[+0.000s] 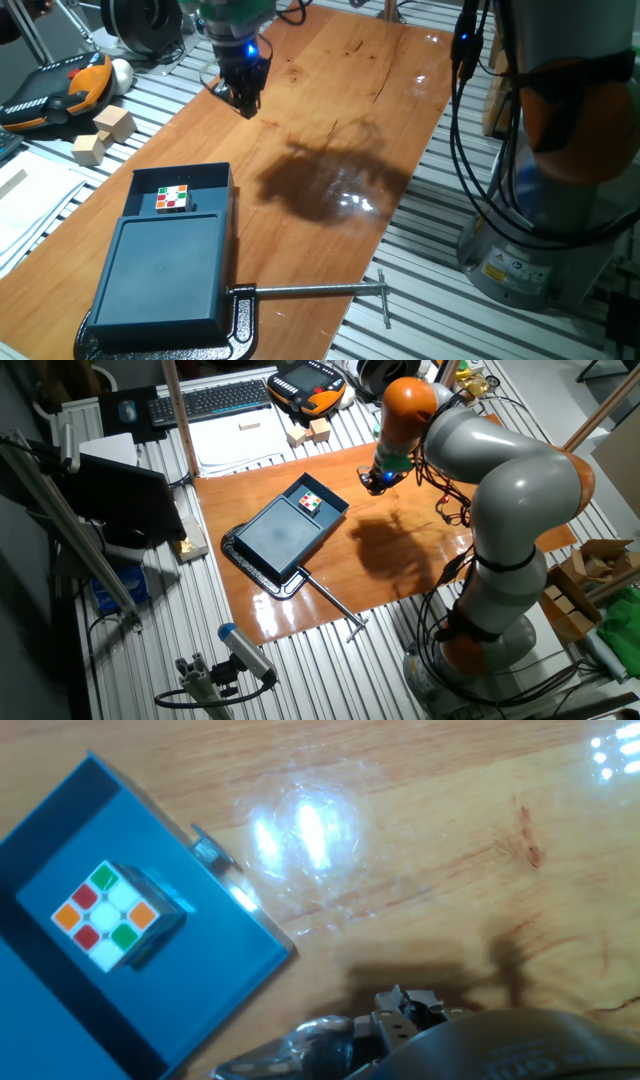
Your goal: Grasp the handle and close the drawer
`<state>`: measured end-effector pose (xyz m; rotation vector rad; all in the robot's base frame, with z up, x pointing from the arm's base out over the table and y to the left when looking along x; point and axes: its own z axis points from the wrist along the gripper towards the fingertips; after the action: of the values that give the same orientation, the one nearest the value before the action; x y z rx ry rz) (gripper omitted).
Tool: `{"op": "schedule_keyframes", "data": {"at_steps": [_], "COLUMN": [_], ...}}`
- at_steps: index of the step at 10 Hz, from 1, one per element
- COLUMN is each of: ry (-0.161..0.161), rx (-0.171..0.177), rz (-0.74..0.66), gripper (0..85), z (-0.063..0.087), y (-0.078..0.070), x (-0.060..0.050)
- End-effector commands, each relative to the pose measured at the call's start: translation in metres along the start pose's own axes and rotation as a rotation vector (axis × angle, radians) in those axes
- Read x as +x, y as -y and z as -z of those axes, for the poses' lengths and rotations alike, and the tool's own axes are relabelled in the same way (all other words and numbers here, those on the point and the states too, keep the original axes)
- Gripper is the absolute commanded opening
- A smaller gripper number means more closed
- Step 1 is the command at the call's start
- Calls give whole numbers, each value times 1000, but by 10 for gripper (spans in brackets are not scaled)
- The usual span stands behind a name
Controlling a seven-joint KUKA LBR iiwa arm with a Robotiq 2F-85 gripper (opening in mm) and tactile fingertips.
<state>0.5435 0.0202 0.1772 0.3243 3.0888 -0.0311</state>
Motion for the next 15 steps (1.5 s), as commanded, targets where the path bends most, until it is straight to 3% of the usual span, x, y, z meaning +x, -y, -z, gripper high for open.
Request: {"op": "schedule_keyframes", "data": {"at_steps": [1,6,9,15], "ry": [8,-2,-16,-25], "rx": [-1,-19,-40,-32], "rz": [-9,-57,-75,-111], "gripper": [20,20,20,20], "z": [-5,-29,-31,-39], "y": [0,-1,-4,-10], "x": [-2,-15,-15,-18]}}
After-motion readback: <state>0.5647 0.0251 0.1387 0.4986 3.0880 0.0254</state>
